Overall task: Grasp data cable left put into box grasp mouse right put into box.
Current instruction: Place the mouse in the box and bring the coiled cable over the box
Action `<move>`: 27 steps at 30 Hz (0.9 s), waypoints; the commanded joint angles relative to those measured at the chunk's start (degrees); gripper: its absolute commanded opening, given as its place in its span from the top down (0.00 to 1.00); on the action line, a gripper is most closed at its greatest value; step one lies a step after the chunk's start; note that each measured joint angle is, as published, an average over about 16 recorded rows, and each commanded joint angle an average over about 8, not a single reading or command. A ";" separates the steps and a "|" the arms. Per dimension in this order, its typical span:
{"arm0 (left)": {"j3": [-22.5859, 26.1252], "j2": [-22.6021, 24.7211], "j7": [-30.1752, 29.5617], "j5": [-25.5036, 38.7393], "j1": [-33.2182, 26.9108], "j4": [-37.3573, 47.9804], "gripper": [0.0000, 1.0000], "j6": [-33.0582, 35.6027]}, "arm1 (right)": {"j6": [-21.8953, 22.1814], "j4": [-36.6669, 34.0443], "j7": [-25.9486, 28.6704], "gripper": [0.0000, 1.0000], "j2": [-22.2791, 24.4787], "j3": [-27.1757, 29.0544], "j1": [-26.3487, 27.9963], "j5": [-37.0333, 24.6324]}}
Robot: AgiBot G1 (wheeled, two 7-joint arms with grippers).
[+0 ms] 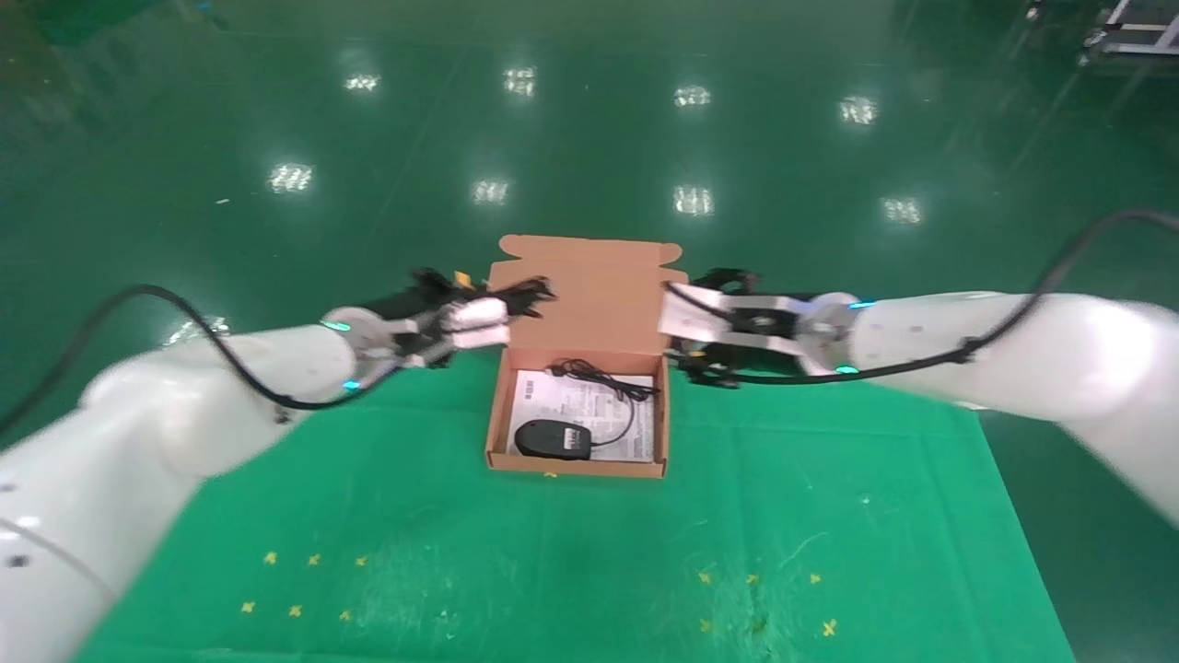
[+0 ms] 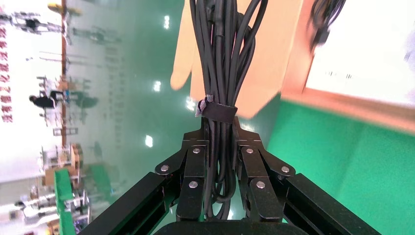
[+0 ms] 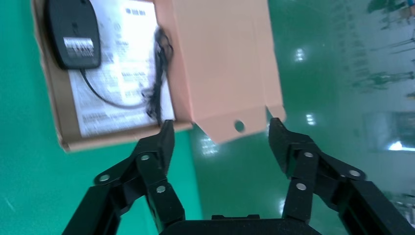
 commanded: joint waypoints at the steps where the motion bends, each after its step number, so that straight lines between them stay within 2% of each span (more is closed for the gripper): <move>1: 0.32 1.51 2.27 -2.21 0.57 1.78 1.00 -1.51 | -0.03 2.01 1.38 0.00 1.95 -0.64 0.83 -1.12; 10: 5.64 3.11 11.64 -14.21 2.28 1.01 1.00 -2.21 | -0.41 11.89 11.00 0.00 9.50 -3.86 3.68 -8.02; 17: 10.17 3.22 17.85 -23.54 3.06 -0.86 1.00 -1.99 | -1.08 18.18 19.01 0.00 13.55 -5.60 5.86 -14.49; 25: 13.04 3.38 20.97 -28.38 2.45 0.04 0.00 -1.63 | -1.92 21.87 23.36 0.00 15.16 -6.47 7.50 -19.31; 27: 13.31 3.42 21.11 -28.86 2.30 0.33 0.00 -1.63 | -2.04 22.25 23.63 0.00 15.32 -6.60 7.69 -19.86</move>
